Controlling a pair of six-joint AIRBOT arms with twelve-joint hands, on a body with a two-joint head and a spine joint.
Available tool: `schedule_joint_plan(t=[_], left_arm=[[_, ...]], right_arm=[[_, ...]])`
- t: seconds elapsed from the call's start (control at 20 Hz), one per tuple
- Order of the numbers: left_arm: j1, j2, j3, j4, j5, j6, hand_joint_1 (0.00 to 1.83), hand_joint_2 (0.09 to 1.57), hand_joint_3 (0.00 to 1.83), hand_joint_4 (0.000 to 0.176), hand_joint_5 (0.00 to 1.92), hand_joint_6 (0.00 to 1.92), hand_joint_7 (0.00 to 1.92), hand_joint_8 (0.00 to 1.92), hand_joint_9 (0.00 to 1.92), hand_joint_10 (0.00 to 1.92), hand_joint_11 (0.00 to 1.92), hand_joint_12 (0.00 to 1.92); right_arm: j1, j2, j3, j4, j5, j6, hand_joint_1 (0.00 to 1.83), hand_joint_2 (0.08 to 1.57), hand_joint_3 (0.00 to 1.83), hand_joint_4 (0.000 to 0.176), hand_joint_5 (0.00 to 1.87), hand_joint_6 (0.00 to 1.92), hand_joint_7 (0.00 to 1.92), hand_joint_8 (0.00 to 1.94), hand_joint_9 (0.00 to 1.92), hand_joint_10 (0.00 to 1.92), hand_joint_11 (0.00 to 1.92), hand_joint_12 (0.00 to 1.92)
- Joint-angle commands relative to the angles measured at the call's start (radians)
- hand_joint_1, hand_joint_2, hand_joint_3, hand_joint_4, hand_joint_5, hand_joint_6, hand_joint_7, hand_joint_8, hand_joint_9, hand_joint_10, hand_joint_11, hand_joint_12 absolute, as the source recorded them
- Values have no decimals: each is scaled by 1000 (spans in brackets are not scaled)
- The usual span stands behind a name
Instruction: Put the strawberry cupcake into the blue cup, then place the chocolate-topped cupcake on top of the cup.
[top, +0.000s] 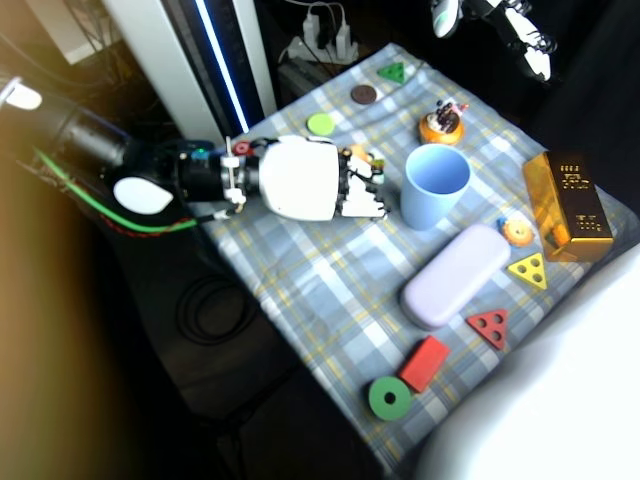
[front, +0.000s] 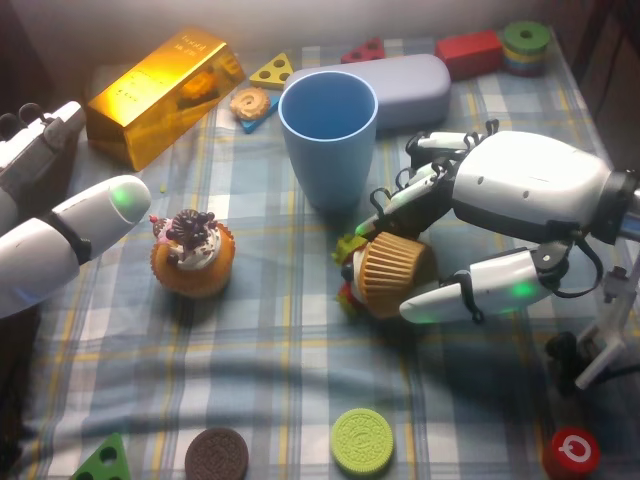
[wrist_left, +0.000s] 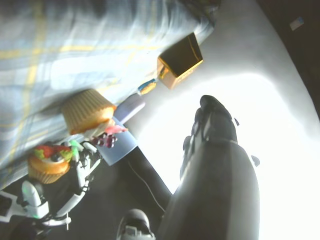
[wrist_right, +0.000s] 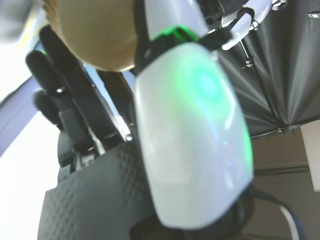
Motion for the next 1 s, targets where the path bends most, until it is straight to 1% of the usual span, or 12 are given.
schedule_joint_plan(t=[0.0, 0.15, 0.3, 0.35, 0.4, 0.45, 0.55, 0.65, 0.75, 0.8, 0.9, 0.95], left_arm=[[-8, -3, 3, 28, -124, -2, 0, 931, 1, 51, 141, 3, 112, 3, 117, 2, 0, 353], [-8, -3, 2, 27, -126, -2, 0, 932, 2, 48, 149, 0, 110, 0, 125, 0, 0, 413], [-6, -3, 1, 26, -127, -2, 1, 932, 2, 34, 151, 0, 120, 0, 129, 0, 0, 395], [-5, -3, 1, 26, -126, -2, 11, 933, 1, 32, 157, 1, 120, 0, 135, 1, 0, 420], [-5, -3, 1, 26, -125, -2, 1, 930, 0, 29, 146, 2, 98, 3, 115, 4, 0, 355], [-5, -3, 1, 25, -125, -2, 0, 931, 1, 35, 143, 2, 90, 2, 109, 3, 0, 341], [-5, -3, 1, 24, -126, -2, 0, 926, 0, 44, 133, 2, 76, 1, 95, 1, 0, 272], [-5, -3, 1, 23, -127, -2, 0, 936, 2, 32, 138, 2, 79, 1, 97, 2, 0, 280], [-5, -3, 1, 23, -127, -2, 18, 939, 3, 26, 156, 6, 86, 3, 96, 1, 0, 275], [-5, -4, 2, 23, -126, -2, 12, 924, 0, 44, 158, 2, 86, 1, 103, 1, 0, 309], [-5, -3, 2, 23, -125, -2, 12, 930, 4, 42, 156, 0, 85, 0, 96, 1, 0, 315], [-5, -3, 2, 23, -125, -2, 22, 929, 2, 46, 146, 3, 74, 2, 86, 2, 0, 255]], right_arm=[[9, 14, -8, 14, 101, -1, 650, 1209, 0, 0, 905, 285, 1110, 160, 795, 979, 493, 1658], [9, 71, -37, 28, 133, -1, 647, 1207, 0, 0, 705, 700, 916, 582, 706, 988, 253, 1603], [10, 151, -64, 33, 164, 0, 661, 1233, 1, 0, 615, 684, 686, 958, 556, 1261, 291, 1728], [10, 170, -72, 34, 177, 0, 803, 1281, 0, 113, 637, 1320, 671, 1042, 595, 1267, 360, 1674], [10, 185, -77, 36, 190, 1, 792, 1320, 6, 157, 589, 1527, 636, 1029, 562, 1192, 310, 1598], [10, 197, -78, 38, 203, 6, 824, 1318, 0, 139, 604, 1535, 657, 1042, 606, 1221, 392, 1645], [28, 217, -77, 42, 227, 22, 774, 1343, 0, 171, 562, 1594, 632, 950, 525, 1178, 290, 1620], [53, 225, -72, 42, 229, 22, 827, 1331, 0, 119, 588, 1565, 623, 919, 567, 1186, 421, 1656], [75, 226, -62, 36, 230, 22, 727, 1378, 0, 171, 505, 1676, 579, 586, 485, 897, 283, 1556], [87, 224, -55, 31, 230, 22, 560, 1310, 0, 0, 314, 863, 512, 312, 373, 691, 101, 1522], [115, 217, -46, 21, 230, 22, 364, 1322, 0, 0, 394, 160, 524, 57, 338, 455, 3, 1492], [131, 212, -38, 17, 230, 22, 688, 1340, 0, 128, 525, 1303, 731, 97, 537, 504, 136, 1494]])
